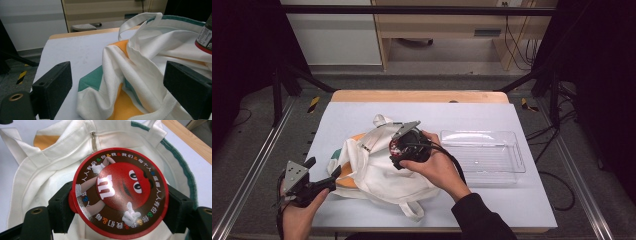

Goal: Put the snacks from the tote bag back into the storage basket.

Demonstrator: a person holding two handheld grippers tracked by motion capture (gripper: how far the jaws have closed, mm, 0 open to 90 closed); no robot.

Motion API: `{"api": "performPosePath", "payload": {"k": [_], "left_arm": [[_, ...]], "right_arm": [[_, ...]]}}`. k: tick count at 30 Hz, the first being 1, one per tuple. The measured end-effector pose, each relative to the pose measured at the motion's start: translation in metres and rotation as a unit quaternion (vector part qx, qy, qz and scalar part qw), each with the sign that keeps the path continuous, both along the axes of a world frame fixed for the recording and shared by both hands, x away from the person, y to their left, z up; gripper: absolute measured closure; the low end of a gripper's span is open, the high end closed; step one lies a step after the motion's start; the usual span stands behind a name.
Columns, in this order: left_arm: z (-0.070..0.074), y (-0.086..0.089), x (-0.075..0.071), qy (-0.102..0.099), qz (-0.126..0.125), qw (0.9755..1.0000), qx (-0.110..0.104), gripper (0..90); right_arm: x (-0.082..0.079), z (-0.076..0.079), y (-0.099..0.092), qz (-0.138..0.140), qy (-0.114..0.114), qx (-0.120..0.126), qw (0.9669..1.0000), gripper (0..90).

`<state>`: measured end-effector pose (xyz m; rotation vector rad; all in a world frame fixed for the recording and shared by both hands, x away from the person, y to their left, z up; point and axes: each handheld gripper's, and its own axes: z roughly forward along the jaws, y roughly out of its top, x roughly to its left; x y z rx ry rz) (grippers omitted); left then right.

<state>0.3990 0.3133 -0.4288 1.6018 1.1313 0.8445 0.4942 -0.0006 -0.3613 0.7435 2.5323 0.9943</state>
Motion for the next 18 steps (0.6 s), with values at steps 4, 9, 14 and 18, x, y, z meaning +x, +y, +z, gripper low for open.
{"api": "performPosePath", "payload": {"k": [4, 9, 14, 18], "left_arm": [[-0.001, 0.0, 0.001, 0.001, 0.002, 1.0, -0.003, 6.7], [-0.004, 0.0, 0.002, 0.01, 0.003, 0.9999, 0.003, 6.3], [-0.005, -0.003, 0.002, 0.012, -0.003, 0.9999, 0.007, 6.0], [-0.006, -0.004, 0.003, 0.015, -0.005, 0.9998, 0.012, 5.8]], "right_arm": [[0.0, 0.004, -0.003, -0.001, 0.003, 0.003, 1.0, 24.5], [0.0, 0.012, -0.011, 0.007, 0.004, 0.007, 0.9999, 24.5], [-0.003, 0.018, -0.019, 0.008, 0.002, 0.003, 1.0, 24.5], [-0.003, 0.022, -0.025, 0.008, 0.004, 0.006, 0.9999, 24.6]]}}
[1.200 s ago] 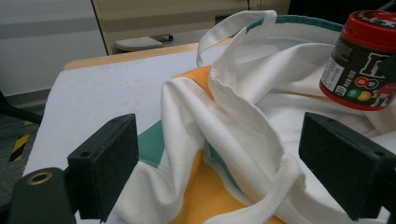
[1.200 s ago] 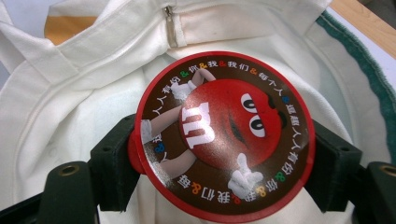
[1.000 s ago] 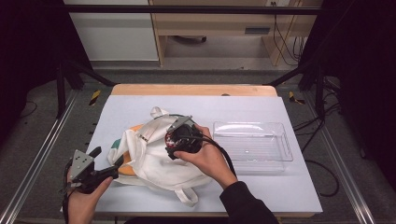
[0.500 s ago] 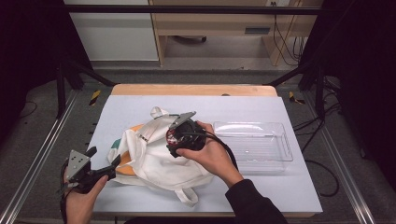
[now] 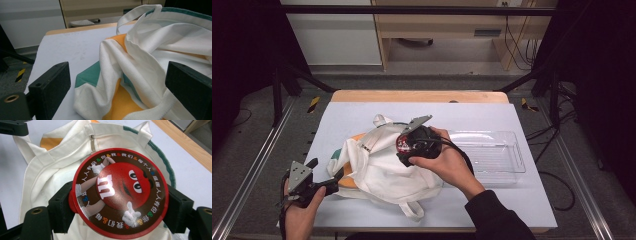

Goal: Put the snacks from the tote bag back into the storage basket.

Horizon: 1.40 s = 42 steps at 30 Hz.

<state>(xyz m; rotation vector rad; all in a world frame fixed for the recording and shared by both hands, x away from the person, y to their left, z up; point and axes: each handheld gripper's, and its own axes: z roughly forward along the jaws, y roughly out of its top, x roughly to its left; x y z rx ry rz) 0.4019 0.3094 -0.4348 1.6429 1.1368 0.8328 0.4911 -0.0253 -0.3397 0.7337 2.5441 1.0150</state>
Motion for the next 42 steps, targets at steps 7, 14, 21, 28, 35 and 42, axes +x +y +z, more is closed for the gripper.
{"api": "performPosePath", "payload": {"k": [7, 14, 21, 28, 35, 42], "left_arm": [[-0.001, -0.001, 0.001, 0.004, -0.003, 1.0, 0.002, 5.7], [-0.001, -0.002, 0.002, -0.001, -0.006, 0.9999, 0.011, 5.1], [-0.002, 0.0, 0.002, 0.001, 0.005, 0.9999, 0.016, 5.1], [-0.003, 0.001, 0.003, 0.0, 0.007, 0.9998, 0.018, 5.1], [-0.005, 0.001, 0.004, 0.003, 0.005, 0.9999, 0.016, 5.1], [-0.005, 0.003, 0.004, 0.003, 0.006, 0.9999, 0.012, 5.1]], "right_arm": [[0.002, 0.005, -0.011, 0.009, 0.006, 0.004, 0.9999, 24.5], [0.003, 0.014, -0.024, 0.022, 0.005, 0.01, 0.9997, 24.6], [0.008, 0.021, -0.036, 0.034, 0.005, 0.015, 0.9993, 24.6], [0.014, 0.03, -0.052, 0.043, 0.001, 0.033, 0.9985, 24.6], [0.021, 0.03, -0.069, 0.033, -0.004, 0.035, 0.9989, 24.6], [0.024, 0.031, -0.088, 0.025, -0.01, 0.036, 0.999, 24.6]]}}
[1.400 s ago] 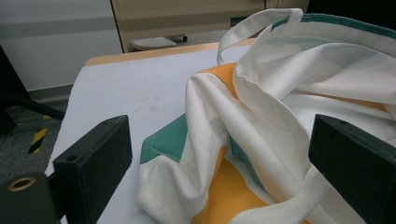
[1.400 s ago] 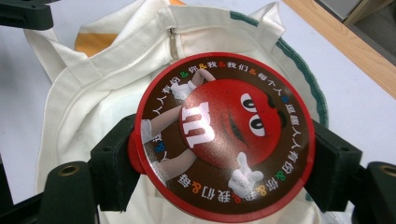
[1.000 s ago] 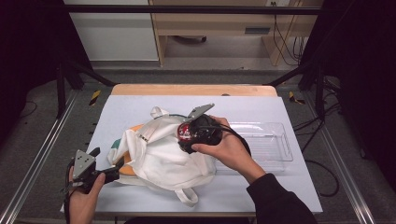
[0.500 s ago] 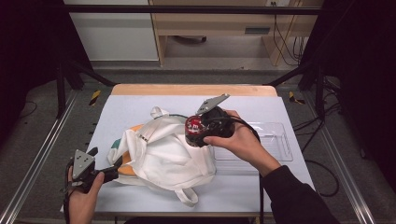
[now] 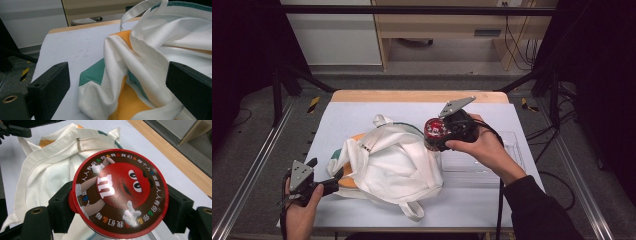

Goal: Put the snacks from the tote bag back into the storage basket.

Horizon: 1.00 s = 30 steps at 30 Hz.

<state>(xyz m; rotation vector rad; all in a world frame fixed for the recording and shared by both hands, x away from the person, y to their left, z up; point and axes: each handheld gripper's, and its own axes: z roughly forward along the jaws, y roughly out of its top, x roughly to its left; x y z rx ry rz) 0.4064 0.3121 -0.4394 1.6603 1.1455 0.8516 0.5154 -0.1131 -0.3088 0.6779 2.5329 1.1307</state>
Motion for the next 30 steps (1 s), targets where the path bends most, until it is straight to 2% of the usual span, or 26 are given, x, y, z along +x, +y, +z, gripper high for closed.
{"api": "performPosePath", "payload": {"k": [13, 17, 30], "left_arm": [[-0.001, 0.0, 0.001, 0.004, -0.001, 1.0, -0.001, 5.1], [-0.001, 0.0, 0.001, 0.004, 0.0, 1.0, 0.0, 5.1], [-0.002, 0.001, 0.002, 0.004, 0.004, 0.9999, 0.009, 5.4]], "right_arm": [[0.01, -0.009, -0.048, -0.028, 0.0, -0.008, 0.9996, 24.6], [0.014, -0.014, -0.057, -0.039, 0.004, -0.009, 0.9992, 24.6], [0.025, -0.032, -0.077, -0.044, 0.018, -0.012, 0.9988, 24.6]]}}
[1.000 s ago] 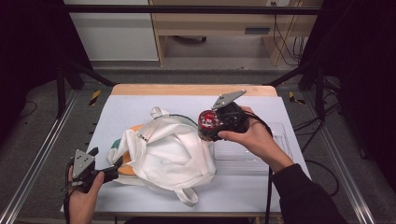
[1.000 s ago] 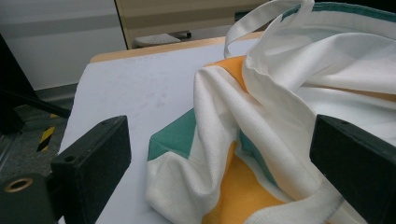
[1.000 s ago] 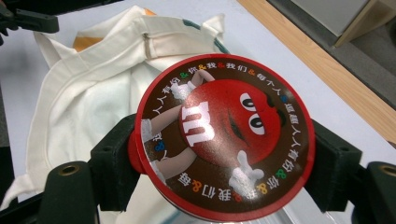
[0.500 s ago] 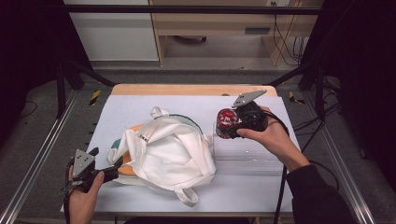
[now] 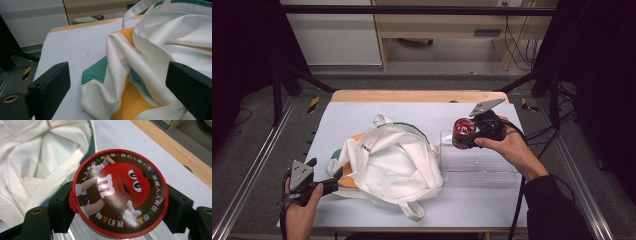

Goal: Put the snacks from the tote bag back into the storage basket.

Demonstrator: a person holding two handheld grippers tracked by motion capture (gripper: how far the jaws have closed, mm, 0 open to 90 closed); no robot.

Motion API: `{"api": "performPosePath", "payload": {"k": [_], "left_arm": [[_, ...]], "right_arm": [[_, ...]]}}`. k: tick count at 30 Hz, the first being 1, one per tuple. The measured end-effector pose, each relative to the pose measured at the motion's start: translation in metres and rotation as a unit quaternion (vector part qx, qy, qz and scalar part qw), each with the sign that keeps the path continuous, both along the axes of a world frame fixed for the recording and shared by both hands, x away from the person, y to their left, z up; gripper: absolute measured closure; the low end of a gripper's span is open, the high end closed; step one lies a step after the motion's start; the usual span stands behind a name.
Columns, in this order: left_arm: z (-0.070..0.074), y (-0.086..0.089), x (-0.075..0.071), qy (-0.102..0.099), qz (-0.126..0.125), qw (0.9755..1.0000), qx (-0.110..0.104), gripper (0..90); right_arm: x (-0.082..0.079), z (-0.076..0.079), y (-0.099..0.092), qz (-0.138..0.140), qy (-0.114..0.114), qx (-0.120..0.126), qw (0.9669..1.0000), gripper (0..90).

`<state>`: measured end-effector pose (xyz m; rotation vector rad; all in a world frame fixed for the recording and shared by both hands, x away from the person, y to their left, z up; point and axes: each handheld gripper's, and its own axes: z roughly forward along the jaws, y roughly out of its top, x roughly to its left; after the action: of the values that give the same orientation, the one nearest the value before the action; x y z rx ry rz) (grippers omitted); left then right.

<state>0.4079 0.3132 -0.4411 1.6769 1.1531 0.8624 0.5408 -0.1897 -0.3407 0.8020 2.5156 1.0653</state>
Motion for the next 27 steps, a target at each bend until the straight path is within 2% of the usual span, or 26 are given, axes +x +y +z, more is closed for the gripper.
{"api": "performPosePath", "payload": {"k": [3, 9, 11, 20, 27], "left_arm": [[0.0, 0.0, 0.0, 0.0, 0.001, 1.0, 0.005, 5.4], [-0.001, 0.001, 0.0, 0.003, 0.001, 1.0, 0.002, 5.4], [-0.002, 0.0, 0.0, 0.003, 0.0, 1.0, 0.003, 5.4], [-0.001, 0.001, 0.0, 0.004, -0.001, 1.0, 0.002, 5.4], [-0.002, 0.0, 0.0, 0.006, -0.003, 1.0, 0.003, 5.4]], "right_arm": [[0.003, -0.003, -0.004, -0.004, 0.003, -0.001, 1.0, 24.6], [0.005, -0.009, -0.004, -0.005, 0.004, -0.005, 1.0, 24.6], [0.006, -0.012, -0.001, 0.002, 0.002, -0.013, 0.9999, 24.6], [0.011, -0.028, 0.007, 0.017, 0.005, -0.018, 0.9997, 24.6], [0.011, -0.036, 0.009, 0.031, 0.01, -0.012, 0.9994, 24.6]]}}
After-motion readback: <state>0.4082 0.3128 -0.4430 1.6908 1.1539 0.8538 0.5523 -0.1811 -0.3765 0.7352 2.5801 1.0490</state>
